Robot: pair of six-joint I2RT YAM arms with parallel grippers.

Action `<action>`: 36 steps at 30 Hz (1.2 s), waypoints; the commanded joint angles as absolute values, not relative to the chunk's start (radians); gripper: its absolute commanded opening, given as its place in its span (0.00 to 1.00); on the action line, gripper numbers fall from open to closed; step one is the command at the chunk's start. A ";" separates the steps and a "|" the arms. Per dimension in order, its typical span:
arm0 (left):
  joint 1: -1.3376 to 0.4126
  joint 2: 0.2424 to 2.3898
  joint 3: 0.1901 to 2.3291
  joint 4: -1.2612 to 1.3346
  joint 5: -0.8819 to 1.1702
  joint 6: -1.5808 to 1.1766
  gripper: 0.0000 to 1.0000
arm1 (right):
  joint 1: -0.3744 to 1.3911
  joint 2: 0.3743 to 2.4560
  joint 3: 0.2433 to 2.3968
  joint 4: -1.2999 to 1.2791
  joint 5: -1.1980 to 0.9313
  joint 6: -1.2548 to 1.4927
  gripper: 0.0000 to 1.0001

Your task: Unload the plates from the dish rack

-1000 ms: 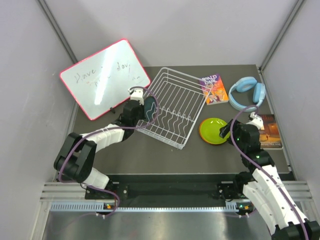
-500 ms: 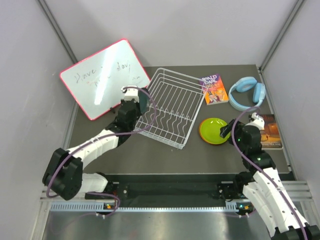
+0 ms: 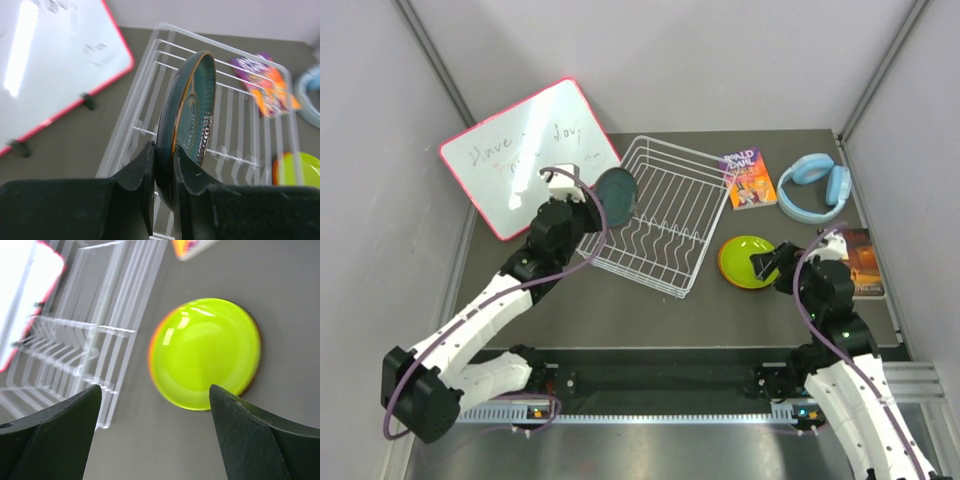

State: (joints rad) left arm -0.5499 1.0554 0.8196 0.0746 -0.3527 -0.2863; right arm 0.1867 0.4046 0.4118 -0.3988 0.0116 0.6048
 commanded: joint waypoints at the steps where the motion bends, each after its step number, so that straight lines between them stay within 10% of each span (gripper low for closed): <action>1: -0.606 1.005 0.822 0.058 -0.117 -0.489 0.00 | 0.178 0.347 0.396 -0.267 -0.195 0.620 0.90; 36: -0.994 1.362 0.946 0.402 -0.034 -0.618 0.00 | 0.265 0.581 0.215 0.313 -0.543 0.802 0.71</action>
State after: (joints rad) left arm -0.9909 1.3598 0.8600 0.2043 -0.0624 -0.6147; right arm 0.2363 0.5339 0.2157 0.1997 -0.4839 0.7979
